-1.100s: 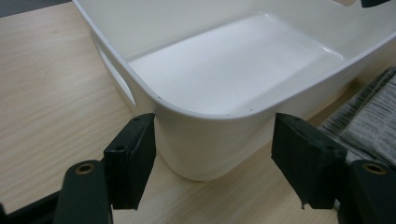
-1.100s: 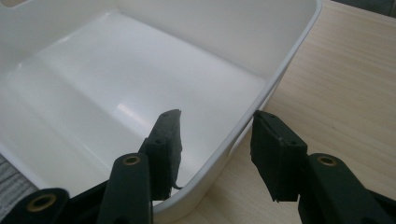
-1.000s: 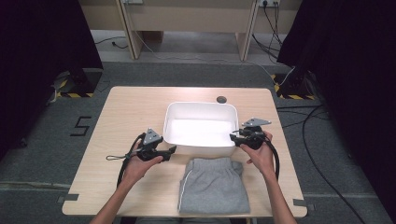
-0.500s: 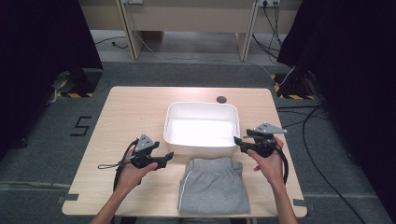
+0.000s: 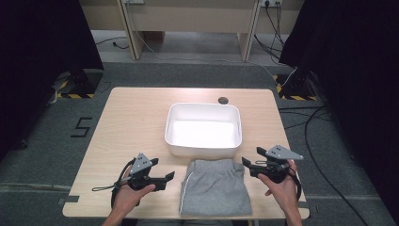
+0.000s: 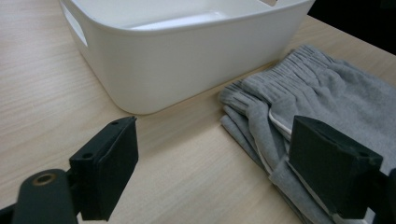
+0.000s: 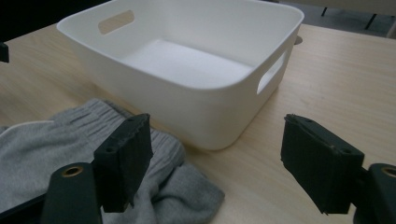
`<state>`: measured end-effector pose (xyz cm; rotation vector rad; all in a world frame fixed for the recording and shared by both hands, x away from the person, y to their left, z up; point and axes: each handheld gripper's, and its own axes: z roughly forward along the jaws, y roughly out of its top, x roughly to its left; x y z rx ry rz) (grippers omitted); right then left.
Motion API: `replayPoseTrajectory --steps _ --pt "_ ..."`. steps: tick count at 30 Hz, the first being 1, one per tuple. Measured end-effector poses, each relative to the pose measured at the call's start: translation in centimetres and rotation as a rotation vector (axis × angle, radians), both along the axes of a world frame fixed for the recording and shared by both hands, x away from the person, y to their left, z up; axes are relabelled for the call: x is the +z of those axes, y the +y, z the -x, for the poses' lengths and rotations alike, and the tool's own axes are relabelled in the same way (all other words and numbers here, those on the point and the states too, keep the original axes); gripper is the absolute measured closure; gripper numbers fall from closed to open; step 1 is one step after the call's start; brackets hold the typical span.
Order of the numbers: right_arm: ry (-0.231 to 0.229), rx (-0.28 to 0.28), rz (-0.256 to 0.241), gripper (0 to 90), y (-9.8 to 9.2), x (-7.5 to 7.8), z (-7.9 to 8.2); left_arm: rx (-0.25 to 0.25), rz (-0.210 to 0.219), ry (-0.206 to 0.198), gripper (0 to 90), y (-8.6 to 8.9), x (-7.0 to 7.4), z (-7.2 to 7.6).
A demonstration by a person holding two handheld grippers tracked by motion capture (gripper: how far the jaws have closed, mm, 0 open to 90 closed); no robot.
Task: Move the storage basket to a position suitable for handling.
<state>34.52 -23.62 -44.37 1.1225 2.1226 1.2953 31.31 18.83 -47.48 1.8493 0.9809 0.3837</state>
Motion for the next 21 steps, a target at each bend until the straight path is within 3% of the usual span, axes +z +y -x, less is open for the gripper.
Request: replayPoseTrajectory --steps 5,10,21 --pt "0.011 0.016 0.003 21.9 0.0 -1.1 0.6 -0.022 -0.017 -0.002 15.0 -0.5 -0.6 1.5" --pt "0.025 0.044 0.004 20.4 0.7 -1.7 0.9 -0.034 -0.001 0.019 14.8 -0.9 -1.4 2.5" --pt "0.06 0.095 0.014 17.1 2.2 -2.8 0.9 -0.095 0.002 0.05 14.7 -2.8 -2.4 4.0"
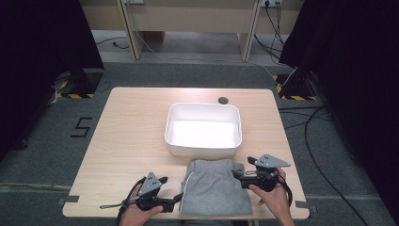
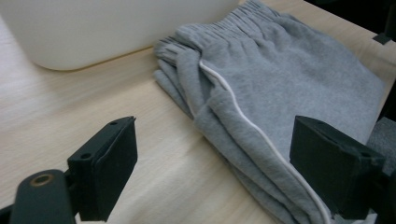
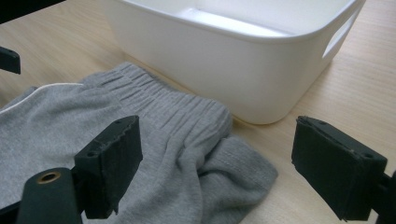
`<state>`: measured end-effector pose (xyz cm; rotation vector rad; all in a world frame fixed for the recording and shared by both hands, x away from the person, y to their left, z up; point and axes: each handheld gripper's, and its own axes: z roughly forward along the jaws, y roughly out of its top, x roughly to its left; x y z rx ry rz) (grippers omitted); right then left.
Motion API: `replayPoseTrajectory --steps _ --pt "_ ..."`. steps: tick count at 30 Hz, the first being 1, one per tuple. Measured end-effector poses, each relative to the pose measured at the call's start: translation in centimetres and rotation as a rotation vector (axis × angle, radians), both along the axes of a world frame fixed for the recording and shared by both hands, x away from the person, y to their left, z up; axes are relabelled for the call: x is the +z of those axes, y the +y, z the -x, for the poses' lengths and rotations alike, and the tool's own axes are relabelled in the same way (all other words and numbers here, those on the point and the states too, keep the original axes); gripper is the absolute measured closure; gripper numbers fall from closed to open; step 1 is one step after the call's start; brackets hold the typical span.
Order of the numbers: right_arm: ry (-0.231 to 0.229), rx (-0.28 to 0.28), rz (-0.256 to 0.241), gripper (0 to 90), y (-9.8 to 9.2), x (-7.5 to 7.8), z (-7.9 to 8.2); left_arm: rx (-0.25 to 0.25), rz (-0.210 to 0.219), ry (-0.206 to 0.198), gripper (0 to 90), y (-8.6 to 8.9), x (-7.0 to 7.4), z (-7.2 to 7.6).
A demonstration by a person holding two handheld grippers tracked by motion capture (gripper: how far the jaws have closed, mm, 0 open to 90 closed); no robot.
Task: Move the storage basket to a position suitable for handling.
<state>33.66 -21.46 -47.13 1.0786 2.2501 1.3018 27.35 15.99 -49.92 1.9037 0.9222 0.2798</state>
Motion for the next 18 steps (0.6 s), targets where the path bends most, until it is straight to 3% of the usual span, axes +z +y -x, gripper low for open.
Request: replayPoseTrajectory --steps 18 --pt "0.027 0.016 0.006 17.1 0.6 -0.7 0.5 -0.028 0.029 0.01 14.8 -1.0 -0.2 1.5"
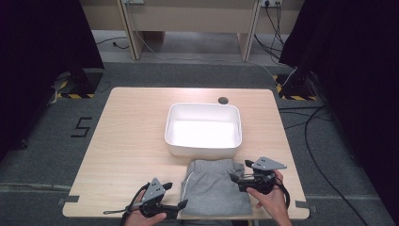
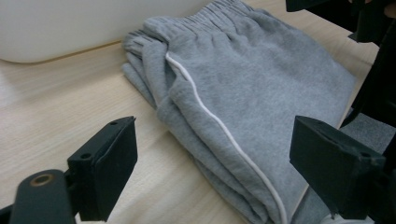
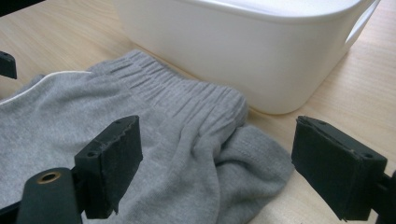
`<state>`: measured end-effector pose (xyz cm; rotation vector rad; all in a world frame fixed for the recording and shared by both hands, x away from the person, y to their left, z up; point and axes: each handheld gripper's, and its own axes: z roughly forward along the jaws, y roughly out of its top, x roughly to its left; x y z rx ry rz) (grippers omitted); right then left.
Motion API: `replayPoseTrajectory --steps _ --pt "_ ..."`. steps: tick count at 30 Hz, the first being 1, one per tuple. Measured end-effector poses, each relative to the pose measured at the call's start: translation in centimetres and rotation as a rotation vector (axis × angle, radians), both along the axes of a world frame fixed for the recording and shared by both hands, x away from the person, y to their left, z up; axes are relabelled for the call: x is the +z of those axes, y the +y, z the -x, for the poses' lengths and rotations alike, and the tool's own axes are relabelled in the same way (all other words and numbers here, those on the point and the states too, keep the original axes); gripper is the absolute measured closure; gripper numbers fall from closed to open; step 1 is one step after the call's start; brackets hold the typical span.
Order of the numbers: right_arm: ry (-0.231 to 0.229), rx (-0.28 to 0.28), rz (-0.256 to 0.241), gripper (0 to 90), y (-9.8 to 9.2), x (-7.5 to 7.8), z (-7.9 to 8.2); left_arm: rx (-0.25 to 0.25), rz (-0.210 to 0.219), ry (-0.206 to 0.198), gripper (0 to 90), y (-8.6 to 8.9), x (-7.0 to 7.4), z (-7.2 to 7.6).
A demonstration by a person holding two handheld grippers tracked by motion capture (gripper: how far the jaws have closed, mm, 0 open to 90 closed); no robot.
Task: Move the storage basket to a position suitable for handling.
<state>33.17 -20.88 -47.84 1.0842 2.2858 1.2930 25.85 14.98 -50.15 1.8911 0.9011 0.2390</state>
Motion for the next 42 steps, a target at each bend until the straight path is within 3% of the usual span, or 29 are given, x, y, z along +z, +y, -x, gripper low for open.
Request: replayPoseTrajectory --steps 13,23,33,42 --pt "0.01 0.001 0.001 17.0 -0.1 -0.5 0.1 -0.047 -0.017 0.029 14.8 -1.8 -0.8 0.2" --pt "0.017 0.001 0.013 17.1 0.0 -1.0 0.0 -0.044 -0.023 0.039 14.8 -2.3 -1.3 0.1" --pt "0.035 0.008 0.038 16.7 0.2 -1.4 -0.2 -0.052 -0.072 0.038 14.8 -3.1 -1.9 -0.4" --pt "0.083 0.014 0.072 16.5 0.8 -2.3 -1.0 -0.043 -0.117 0.027 19.6 -3.2 -2.3 -0.5"
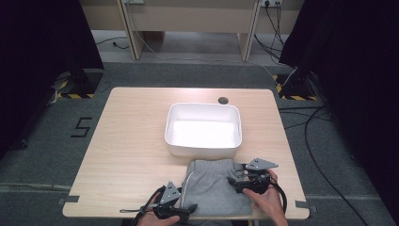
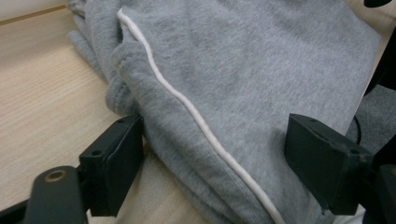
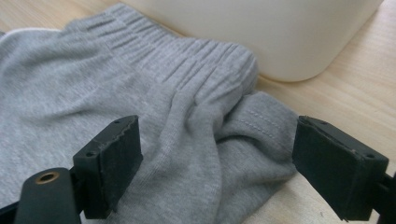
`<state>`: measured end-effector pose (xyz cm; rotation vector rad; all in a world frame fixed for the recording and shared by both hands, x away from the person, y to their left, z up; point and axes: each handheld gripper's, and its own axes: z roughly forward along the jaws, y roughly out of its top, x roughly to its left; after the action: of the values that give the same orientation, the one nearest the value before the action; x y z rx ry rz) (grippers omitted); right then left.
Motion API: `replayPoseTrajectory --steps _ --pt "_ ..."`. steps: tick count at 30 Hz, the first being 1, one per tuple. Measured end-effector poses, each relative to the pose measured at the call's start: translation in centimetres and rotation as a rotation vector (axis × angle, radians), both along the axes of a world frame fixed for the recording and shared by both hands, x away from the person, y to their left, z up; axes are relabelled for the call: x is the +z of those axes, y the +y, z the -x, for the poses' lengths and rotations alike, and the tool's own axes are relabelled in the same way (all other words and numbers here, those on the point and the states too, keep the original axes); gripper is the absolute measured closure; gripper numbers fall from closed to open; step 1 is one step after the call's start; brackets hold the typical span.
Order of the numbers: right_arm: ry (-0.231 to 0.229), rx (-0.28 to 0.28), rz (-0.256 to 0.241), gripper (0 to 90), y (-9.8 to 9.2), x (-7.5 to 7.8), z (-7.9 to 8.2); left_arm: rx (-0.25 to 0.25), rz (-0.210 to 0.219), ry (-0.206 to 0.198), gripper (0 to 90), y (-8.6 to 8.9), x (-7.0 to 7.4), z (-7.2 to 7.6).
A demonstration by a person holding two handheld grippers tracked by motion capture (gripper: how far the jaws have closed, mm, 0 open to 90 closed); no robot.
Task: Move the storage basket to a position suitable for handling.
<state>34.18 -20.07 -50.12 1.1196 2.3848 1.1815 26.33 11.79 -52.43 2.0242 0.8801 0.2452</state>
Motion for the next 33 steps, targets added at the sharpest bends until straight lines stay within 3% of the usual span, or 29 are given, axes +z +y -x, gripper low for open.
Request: replayPoseTrajectory --steps 9,33 --pt "0.044 0.024 0.034 17.0 0.9 -1.1 -0.6 -0.002 -0.007 0.01 28.9 0.9 0.2 -0.1" --pt "0.036 0.096 0.036 18.0 5.5 -1.3 -1.3 0.057 0.018 0.026 39.1 5.3 0.2 0.9"
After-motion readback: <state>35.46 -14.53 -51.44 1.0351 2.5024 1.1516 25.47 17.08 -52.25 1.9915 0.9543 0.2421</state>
